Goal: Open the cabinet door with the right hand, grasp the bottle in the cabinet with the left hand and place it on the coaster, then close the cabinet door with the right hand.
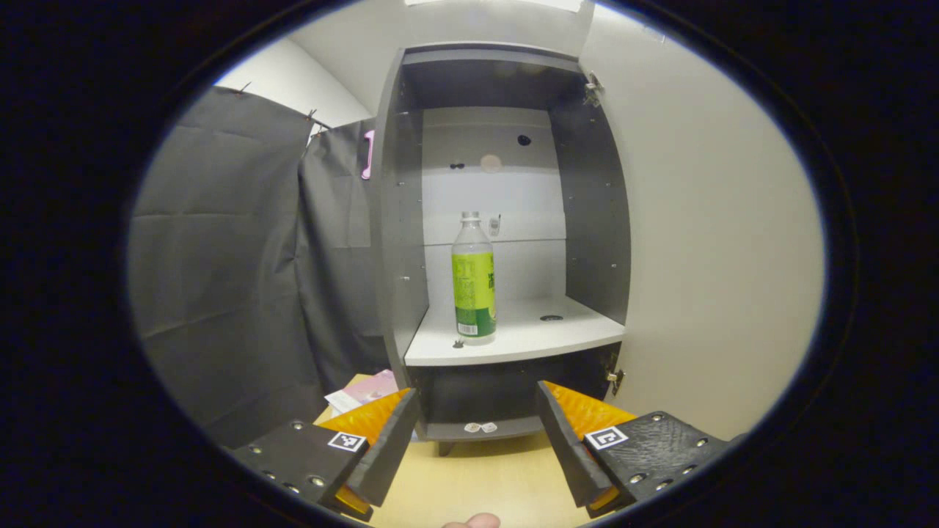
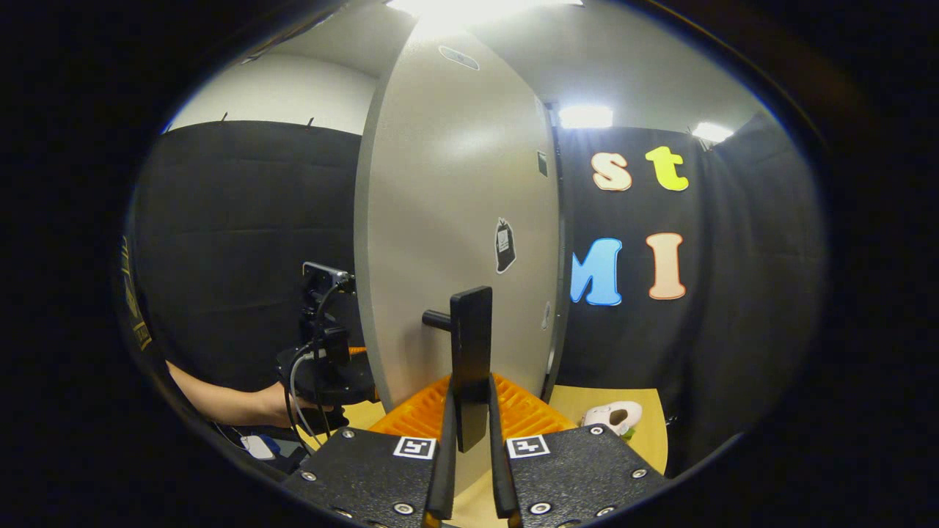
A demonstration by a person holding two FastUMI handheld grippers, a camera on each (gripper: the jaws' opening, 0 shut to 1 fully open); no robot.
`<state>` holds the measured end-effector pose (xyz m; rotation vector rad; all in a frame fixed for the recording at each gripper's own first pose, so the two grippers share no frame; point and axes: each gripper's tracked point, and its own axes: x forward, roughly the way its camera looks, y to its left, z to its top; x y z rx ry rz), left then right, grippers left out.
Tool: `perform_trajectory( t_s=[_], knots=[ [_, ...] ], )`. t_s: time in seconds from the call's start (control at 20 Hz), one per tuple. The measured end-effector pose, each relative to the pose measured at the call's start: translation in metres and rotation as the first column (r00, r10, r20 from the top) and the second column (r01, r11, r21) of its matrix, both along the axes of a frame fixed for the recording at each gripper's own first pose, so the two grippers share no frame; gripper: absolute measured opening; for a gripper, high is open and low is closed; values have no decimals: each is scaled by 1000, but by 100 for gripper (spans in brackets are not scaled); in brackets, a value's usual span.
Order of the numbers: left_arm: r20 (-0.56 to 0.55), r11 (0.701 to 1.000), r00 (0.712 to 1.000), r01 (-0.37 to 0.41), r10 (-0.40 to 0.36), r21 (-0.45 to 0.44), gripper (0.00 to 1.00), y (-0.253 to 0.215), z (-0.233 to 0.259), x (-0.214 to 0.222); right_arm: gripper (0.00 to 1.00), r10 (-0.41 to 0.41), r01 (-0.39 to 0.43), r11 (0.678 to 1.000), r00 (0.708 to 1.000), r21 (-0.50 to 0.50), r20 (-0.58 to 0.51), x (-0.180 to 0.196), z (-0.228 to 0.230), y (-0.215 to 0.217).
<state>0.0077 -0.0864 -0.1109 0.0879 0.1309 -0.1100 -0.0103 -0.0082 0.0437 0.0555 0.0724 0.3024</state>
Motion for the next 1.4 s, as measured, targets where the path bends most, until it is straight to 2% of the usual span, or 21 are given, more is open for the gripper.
perform_trajectory(
  t_s=[0.05, 0.15, 0.2, 0.25, 0.3, 0.35, 0.4, 0.5, 0.6, 0.7, 0.9, 1.0, 1.05, 1.1, 1.15, 1.2, 1.25, 1.3, 1.35, 1.4],
  knots=[
    [6, 1000, 1000, 2, -2, 9, 99, -4, 1, 5, 21, -23, 23, 1000, 1000, 7, 1, -4, 0, -4],
    [16, 999, 1000, 4, -4, 32, 92, -10, 3, 20, 17, -65, 65, 998, 998, 4, 7, -9, -6, -11],
    [23, 999, 1000, 4, -4, 37, 99, -12, 5, 28, 19, -89, 89, 996, 996, -10, 13, -12, -7, -14],
    [26, 999, 1000, 2, -3, 41, 92, -15, 6, 36, 17, -110, 111, 994, 994, -23, 21, -15, -7, -19],
    [31, 999, 1000, -5, 3, 42, 92, -15, 8, 44, 19, -132, 132, 991, 991, -29, 25, -14, -7, -25],
    [34, 999, 999, -7, 6, 39, 92, -16, 9, 54, 17, -153, 153, 988, 988, -24, 23, -13, -8, -30],
    [36, 999, 999, -13, 12, 37, 96, -18, 10, 63, 18, -176, 176, 984, 984, -14, 18, -13, -11, -34],
    [43, 999, 999, -30, 29, 33, 92, -16, 12, 79, 16, -219, 219, 976, 976, -11, 16, -19, -13, -48],
    [49, 999, 998, -32, 30, 32, 92, -18, 14, 95, 14, -252, 252, 968, 968, 13, 17, -18, -12, -63],
    [66, 998, 997, -36, 32, 52, 92, -18, 19, 109, 12, -249, 247, 967, 968, 60, 34, -13, -8, -67],
    [111, 996, 994, -17, 8, 84, 92, -28, 31, 133, 19, -196, 192, 978, 979, 83, 52, -26, -11, -55],
    [110, 996, 994, -21, 11, 90, 92, -28, 31, 148, 31, -227, 223, 971, 973, 82, 38, -34, -18, -64],
    [99, 997, 995, -22, 14, 78, 99, -29, 31, 154, 48, -221, 218, 972, 975, 92, 31, -41, -25, -66],
    [96, 999, 995, -13, 8, 53, 92, -32, 33, 160, 58, -228, 224, 969, 973, 102, 30, -43, -30, -68],
    [99, 999, 995, -14, 10, 39, 98, -31, 36, 167, 74, -251, 248, 963, 968, 107, 19, -46, -35, -75],
    [102, 999, 995, -24, 21, 36, 92, -28, 39, 174, 80, -274, 272, 956, 962, 108, 6, -47, -43, -81],
    [106, 999, 994, -29, 25, 34, 92, -27, 42, 181, 84, -284, 283, 953, 959, 110, -9, -49, -49, -84],
    [106, 999, 994, -33, 29, 35, 98, -26, 44, 189, 83, -289, 290, 951, 957, 112, -24, -49, -56, -83],
    [115, 998, 993, -41, 36, 37, 92, -25, 49, 194, 84, -304, 307, 946, 952, 106, -43, -50, -62, -87],
    [127, 998, 991, -45, 40, 38, 91, -26, 55, 200, 83, -320, 325, 941, 945, 91, -61, -51, -70, -92]
  ],
)
